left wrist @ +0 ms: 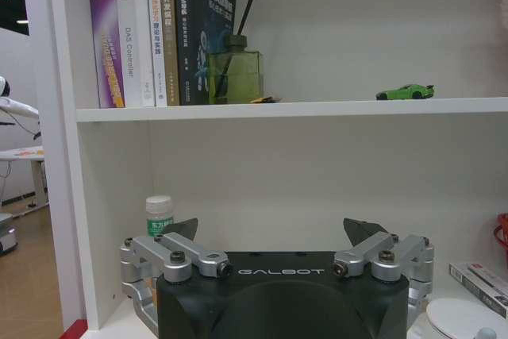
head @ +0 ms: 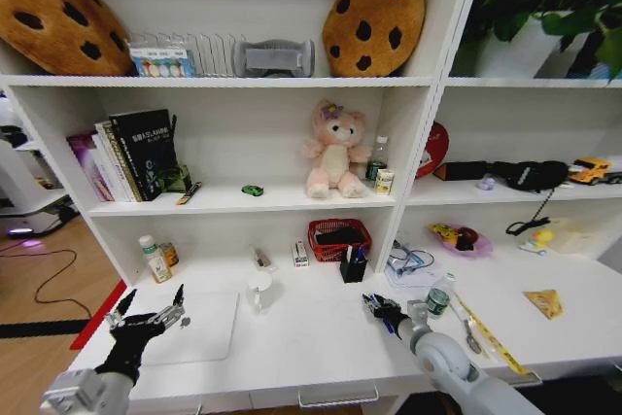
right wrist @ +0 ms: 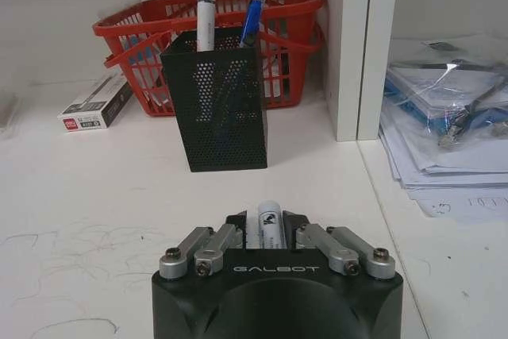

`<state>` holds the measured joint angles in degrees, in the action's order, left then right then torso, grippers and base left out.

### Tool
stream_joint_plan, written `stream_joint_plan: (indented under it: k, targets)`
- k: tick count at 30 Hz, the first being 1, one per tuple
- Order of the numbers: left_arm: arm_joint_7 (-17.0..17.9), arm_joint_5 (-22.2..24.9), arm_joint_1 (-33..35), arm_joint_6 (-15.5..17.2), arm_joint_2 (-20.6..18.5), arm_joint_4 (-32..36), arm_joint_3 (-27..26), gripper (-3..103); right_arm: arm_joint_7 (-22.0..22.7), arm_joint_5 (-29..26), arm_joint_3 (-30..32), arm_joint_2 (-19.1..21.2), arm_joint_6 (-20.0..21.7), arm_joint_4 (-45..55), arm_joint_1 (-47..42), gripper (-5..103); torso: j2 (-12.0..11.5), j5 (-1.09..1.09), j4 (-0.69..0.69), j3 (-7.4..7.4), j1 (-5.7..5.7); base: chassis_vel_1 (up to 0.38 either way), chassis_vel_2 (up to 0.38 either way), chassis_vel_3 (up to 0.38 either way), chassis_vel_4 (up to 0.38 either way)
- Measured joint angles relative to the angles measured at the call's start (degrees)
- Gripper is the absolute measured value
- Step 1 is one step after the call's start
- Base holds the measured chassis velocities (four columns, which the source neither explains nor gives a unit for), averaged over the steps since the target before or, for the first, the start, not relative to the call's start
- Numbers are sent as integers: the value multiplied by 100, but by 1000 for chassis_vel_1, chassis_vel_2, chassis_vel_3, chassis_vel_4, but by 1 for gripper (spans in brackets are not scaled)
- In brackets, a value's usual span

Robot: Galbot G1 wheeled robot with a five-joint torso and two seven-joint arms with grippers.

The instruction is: Organize the objects on the table.

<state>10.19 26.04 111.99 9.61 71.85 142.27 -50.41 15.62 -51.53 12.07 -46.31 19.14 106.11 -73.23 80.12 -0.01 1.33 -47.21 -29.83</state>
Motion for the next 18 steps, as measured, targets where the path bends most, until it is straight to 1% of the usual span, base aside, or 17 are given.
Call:
stream_joint_plan:
  k: [1,2,3,4,10,12,13,14,15,16,17,18]
  targets:
    - [0,0,0,0,0,0,0,100,23,-5,-10,-10,0,-9,6,21,0,0,0,0,0,0,0,0,0]
    - [0,0,0,0,0,0,0,100,23,-5,-10,-10,0,-9,6,21,0,0,0,0,0,0,0,0,0]
    - [0,0,0,0,0,0,0,100,34,-5,-18,-17,1,-16,10,16,0,0,0,0,0,0,0,0,0]
    - [0,0,0,0,0,0,0,100,43,-6,-22,-22,0,-24,11,13,0,0,0,0,0,0,0,0,0]
    - [0,0,0,0,0,0,0,100,86,-69,3,-13,9,-5,1,12,0,1,-1,0,0,0,0,0,0]
    - [0,0,0,0,0,0,0,100,-53,-69,4,-18,-267,28,42,12,-1,5,3,-2,-2,0,0,0,0]
    - [0,0,0,0,0,0,0,100,-53,-69,4,-18,-267,28,42,12,-1,5,3,-2,-2,0,0,0,0]
    - [0,0,-1,0,0,1,0,100,-229,-7,6,-21,-573,105,106,12,-1,5,3,-2,-2,0,0,0,0]
    - [0,0,0,0,0,0,0,100,-455,200,8,-23,-919,209,210,12,0,2,1,-2,-2,0,0,0,0]
    - [0,0,0,0,0,0,0,100,-654,390,7,-19,-1177,314,330,12,0,2,0,-2,-2,0,0,0,0]
    - [0,0,0,0,0,0,0,100,-654,390,7,-19,-1177,314,330,12,0,2,0,-2,-2,0,0,0,0]
    - [0,0,0,0,0,0,0,100,-826,572,-17,-15,-1465,404,483,12,0,2,0,-2,-2,0,0,0,0]
